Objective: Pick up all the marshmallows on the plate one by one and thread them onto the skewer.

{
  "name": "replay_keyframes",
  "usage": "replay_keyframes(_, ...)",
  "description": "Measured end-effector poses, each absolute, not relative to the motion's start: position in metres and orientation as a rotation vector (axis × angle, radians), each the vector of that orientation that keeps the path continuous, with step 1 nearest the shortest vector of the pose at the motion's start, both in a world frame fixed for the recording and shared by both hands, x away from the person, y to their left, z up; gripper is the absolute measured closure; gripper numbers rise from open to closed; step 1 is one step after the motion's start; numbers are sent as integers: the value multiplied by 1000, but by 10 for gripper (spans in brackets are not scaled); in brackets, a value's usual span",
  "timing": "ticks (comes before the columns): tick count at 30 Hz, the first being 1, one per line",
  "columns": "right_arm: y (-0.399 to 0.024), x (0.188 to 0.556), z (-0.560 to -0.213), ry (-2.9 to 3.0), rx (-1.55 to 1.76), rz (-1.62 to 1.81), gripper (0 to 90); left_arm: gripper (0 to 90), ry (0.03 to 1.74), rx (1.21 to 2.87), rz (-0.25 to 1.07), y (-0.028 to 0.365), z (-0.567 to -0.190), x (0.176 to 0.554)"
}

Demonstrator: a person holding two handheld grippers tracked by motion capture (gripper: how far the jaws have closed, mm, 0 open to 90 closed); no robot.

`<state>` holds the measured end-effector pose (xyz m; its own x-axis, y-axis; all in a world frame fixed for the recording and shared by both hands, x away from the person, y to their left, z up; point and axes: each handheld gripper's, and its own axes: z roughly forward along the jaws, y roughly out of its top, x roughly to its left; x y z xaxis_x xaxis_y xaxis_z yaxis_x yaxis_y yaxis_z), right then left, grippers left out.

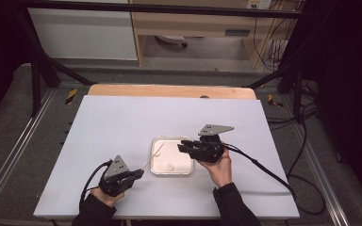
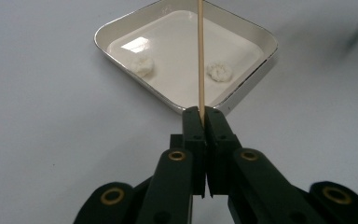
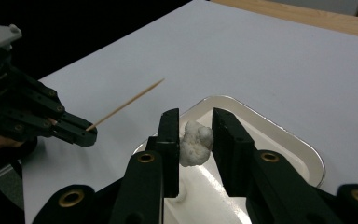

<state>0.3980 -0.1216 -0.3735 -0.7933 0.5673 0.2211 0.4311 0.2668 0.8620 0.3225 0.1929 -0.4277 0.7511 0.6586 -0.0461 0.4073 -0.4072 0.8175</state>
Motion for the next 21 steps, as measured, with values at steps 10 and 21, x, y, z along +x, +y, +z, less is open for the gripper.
replay_keyframes(10, -126, 399, -363, 2336, 976, 1721, 739, 881, 782, 2051, 349, 189, -428, 321)
replay_keyframes(21, -122, 407, -364, 2319, 1037, 1859, 741, 881, 755, 2039, 356, 185, -427, 318)
